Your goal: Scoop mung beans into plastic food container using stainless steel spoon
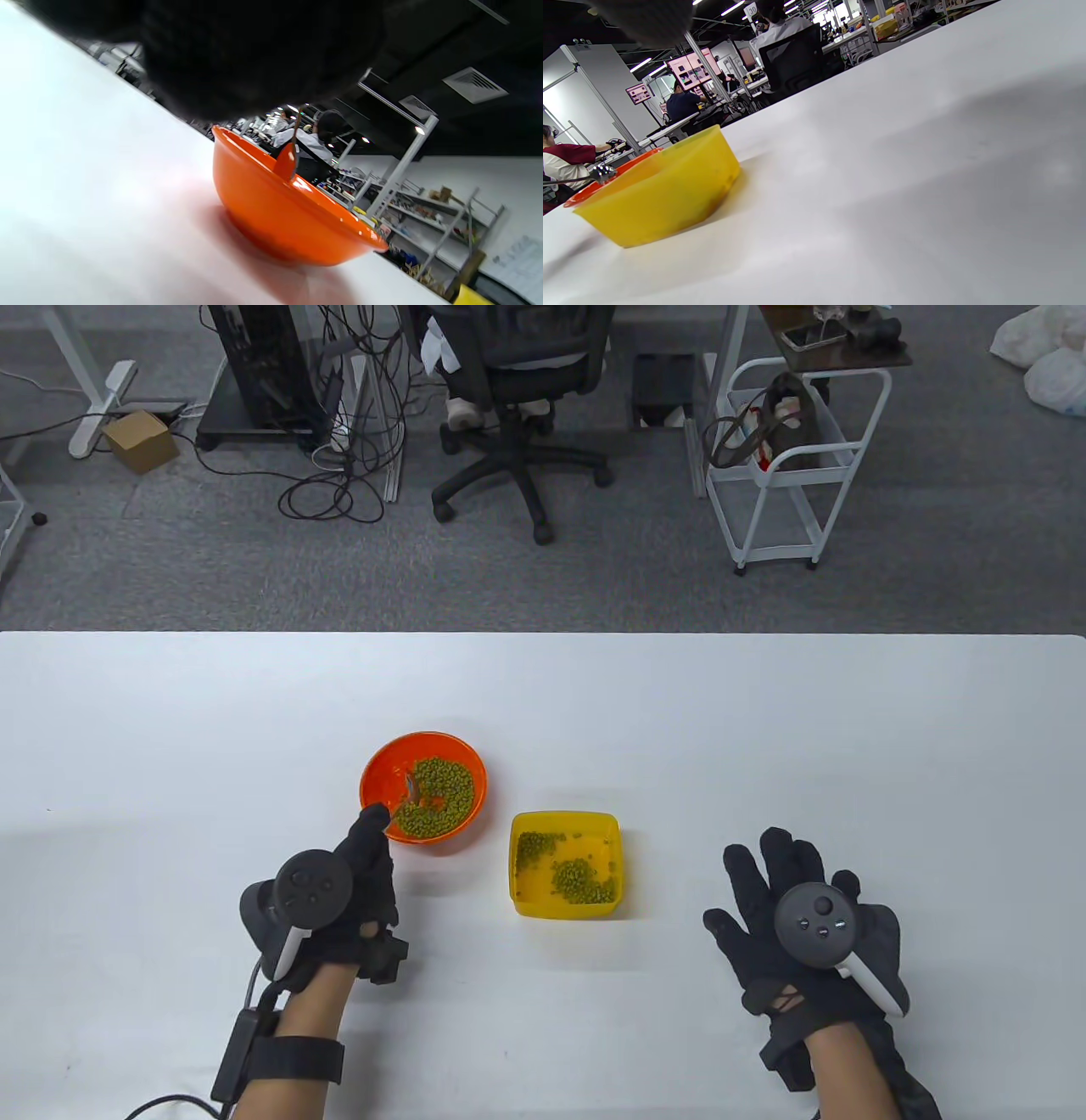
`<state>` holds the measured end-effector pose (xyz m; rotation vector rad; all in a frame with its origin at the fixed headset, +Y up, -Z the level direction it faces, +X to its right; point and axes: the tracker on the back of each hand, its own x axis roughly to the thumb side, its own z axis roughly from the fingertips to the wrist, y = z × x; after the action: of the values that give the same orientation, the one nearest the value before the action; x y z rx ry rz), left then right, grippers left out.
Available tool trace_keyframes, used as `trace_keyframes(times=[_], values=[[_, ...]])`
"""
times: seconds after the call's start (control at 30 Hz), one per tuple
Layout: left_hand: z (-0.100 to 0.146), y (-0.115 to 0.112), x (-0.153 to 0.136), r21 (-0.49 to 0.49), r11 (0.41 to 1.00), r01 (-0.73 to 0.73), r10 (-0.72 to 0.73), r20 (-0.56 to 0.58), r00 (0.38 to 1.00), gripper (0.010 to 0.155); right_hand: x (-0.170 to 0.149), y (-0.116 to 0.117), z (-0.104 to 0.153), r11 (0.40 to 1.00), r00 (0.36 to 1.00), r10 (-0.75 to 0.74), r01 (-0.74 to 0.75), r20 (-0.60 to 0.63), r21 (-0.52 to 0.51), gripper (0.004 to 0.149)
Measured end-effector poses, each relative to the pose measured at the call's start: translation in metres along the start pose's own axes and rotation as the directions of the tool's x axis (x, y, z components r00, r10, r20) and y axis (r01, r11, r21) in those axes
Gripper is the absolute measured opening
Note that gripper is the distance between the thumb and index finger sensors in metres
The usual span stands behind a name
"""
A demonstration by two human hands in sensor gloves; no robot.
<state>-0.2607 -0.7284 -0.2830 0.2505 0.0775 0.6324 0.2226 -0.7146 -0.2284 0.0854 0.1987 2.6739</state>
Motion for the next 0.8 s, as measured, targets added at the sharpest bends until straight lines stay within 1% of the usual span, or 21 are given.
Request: trace_keyframes(times=[0.1, 0.13, 0.23, 0.37, 0.5, 0.8], values=[[-0.001, -0.001, -0.007, 0.002, 0.992, -0.123, 0.122, -0.095, 0.988, 0.045, 0.000, 0.000, 0.000, 1.000, 1.000, 0.000, 0.000, 0.000, 0.002, 0.074], [-0.001, 0.000, -0.011, 0.017, 0.986, -0.165, 0.166, -0.132, 0.977, 0.045, 0.000, 0.000, 0.000, 1.000, 1.000, 0.000, 0.000, 0.000, 0.003, 0.074], [-0.001, -0.003, -0.020, 0.013, 0.957, -0.291, 0.287, -0.208, 0.935, 0.045, 0.000, 0.001, 0.000, 1.000, 1.000, -0.002, 0.002, 0.001, 0.005, 0.074], [-0.002, -0.006, -0.028, 0.010, 0.914, -0.407, 0.392, -0.287, 0.874, 0.046, 0.001, 0.001, 0.000, 1.000, 1.000, 0.005, -0.005, -0.003, 0.009, 0.074], [-0.002, -0.007, -0.028, 0.001, 0.914, -0.405, 0.388, -0.289, 0.875, 0.048, 0.000, 0.000, 0.000, 1.000, 1.000, 0.000, 0.000, -0.003, 0.005, 0.074], [0.000, -0.019, -0.023, -0.056, 0.852, -0.520, 0.472, -0.345, 0.811, 0.051, 0.000, 0.000, 0.000, 1.000, 1.000, -0.001, 0.001, -0.002, 0.007, 0.074]])
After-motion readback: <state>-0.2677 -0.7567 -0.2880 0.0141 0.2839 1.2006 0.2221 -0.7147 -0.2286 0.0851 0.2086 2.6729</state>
